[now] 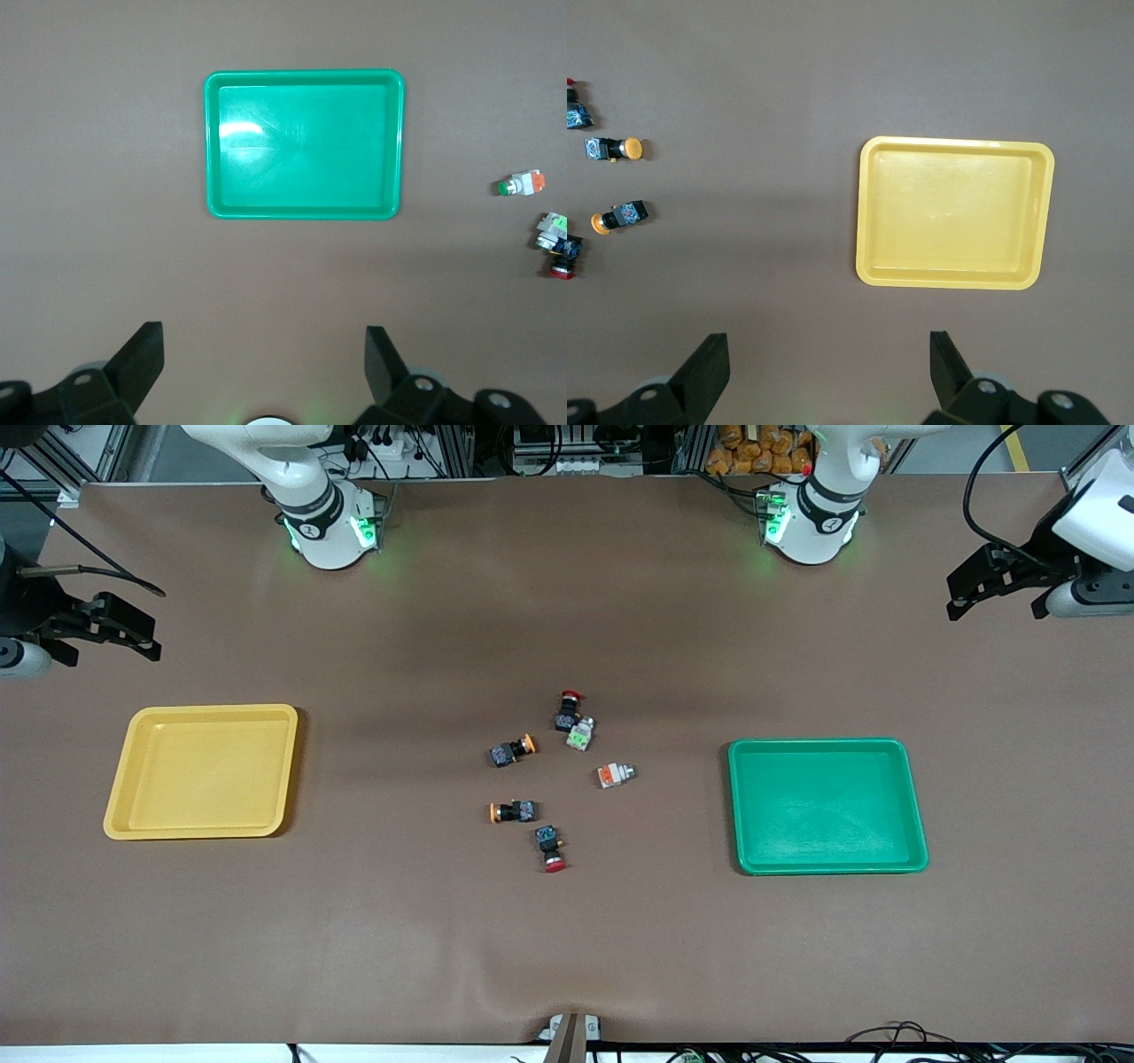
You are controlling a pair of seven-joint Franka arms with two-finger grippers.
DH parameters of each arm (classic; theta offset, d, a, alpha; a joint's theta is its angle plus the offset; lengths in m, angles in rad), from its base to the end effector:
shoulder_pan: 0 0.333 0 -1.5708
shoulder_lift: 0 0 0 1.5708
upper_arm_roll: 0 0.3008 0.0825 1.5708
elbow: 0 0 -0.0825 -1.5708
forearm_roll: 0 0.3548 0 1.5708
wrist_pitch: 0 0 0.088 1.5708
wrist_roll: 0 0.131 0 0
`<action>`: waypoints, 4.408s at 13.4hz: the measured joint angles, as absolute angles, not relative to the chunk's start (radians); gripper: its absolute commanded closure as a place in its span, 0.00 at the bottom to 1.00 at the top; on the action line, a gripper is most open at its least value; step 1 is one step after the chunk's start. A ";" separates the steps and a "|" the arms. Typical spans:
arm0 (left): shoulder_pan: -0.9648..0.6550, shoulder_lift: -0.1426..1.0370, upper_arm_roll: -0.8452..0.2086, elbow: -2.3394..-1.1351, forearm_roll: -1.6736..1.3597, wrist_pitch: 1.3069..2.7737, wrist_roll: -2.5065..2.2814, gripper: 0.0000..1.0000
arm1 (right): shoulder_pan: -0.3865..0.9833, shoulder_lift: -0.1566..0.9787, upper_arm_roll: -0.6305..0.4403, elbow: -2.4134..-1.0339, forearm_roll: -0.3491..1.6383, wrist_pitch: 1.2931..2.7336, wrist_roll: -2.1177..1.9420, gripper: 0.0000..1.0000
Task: Place green and yellow buttons in trays
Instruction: 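Move the left arm out from rest toward the buttons, then reach the left gripper down to the green-capped button, then grasp the green button with the left gripper while the right gripper approaches, then carry the green button to the green tray while the right gripper descends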
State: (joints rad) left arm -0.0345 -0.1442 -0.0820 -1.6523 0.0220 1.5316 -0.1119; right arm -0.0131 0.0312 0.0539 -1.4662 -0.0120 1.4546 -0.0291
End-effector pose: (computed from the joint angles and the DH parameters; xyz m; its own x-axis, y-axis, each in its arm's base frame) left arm 0.4753 -0.0556 0.6180 0.9996 -0.0032 0.0267 -0.0024 -0.9995 -0.0309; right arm 0.5216 0.0191 0.6048 0.9967 0.0685 -0.0430 0.0689 -0.9976 0.0090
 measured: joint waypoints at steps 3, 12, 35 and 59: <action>-0.032 -0.144 -0.079 -1.645 0.023 1.516 -0.117 0.00 | -0.013 0.031 0.054 -1.466 -0.012 1.455 -0.029 0.00; -0.037 -0.064 -0.082 -1.626 0.023 1.485 -0.119 0.00 | -0.013 0.031 0.054 -1.466 -0.012 1.454 -0.029 0.00; -0.361 0.539 -0.273 -1.745 0.025 2.222 -0.779 0.00 | -0.073 0.243 0.050 -1.464 -0.014 1.534 0.007 0.00; -0.507 0.765 -0.178 -1.652 0.025 2.504 -0.913 1.00 | 0.233 0.276 0.073 -1.528 0.137 1.714 0.980 0.00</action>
